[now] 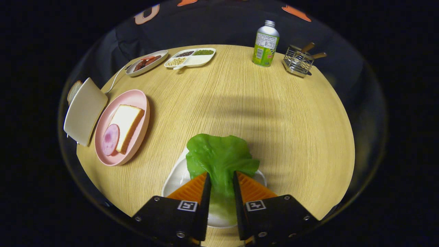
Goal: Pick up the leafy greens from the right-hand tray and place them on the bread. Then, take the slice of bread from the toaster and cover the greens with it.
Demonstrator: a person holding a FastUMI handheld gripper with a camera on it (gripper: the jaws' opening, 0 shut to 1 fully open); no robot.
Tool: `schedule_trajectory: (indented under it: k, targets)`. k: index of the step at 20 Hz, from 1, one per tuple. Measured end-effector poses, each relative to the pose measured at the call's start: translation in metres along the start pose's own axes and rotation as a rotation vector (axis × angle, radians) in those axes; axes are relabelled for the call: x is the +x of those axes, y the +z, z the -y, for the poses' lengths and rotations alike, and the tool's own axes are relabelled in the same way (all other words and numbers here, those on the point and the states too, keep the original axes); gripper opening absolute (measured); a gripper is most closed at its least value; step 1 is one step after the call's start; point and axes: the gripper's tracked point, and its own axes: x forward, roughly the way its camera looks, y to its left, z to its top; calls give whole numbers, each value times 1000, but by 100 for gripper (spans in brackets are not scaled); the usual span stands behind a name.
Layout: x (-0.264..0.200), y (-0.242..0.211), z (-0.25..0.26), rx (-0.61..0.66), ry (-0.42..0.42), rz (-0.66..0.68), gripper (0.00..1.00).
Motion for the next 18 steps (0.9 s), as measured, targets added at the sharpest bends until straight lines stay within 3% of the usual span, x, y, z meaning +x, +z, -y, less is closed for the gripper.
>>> schedule_trajectory:
  k: [2,4,8,18]
  targets:
    - [0,1,2,23,6,8,17]
    - [-1,4,4,66,26,12,7]
    - [-20,22,-1,97,51,81,4]
    - [-91,76,-72,-82,144,287,4]
